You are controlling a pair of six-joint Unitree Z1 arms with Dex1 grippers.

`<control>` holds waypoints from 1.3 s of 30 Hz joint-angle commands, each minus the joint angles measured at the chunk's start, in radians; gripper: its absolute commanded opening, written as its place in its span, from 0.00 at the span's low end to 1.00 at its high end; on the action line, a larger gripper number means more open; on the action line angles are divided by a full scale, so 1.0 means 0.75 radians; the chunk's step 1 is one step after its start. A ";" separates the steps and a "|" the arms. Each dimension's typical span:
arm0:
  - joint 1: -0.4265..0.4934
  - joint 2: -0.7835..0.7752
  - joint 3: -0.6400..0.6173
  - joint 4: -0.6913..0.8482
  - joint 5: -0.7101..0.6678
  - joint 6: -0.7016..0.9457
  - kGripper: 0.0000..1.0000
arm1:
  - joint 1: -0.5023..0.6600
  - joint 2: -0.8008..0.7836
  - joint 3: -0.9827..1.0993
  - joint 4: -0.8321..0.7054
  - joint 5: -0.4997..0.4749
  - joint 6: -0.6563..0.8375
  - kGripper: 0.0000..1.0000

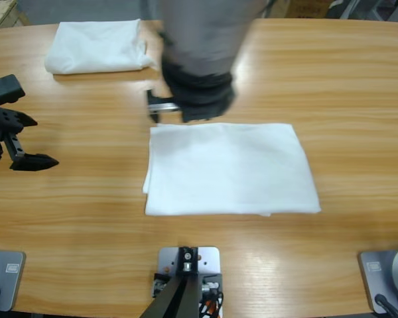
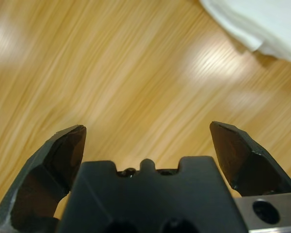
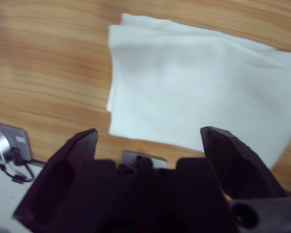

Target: Fold clothes

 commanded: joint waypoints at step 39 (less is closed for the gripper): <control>-0.823 0.796 -0.349 -0.227 0.011 -1.299 0.00 | -0.792 -0.410 1.767 -1.522 0.587 -0.516 0.00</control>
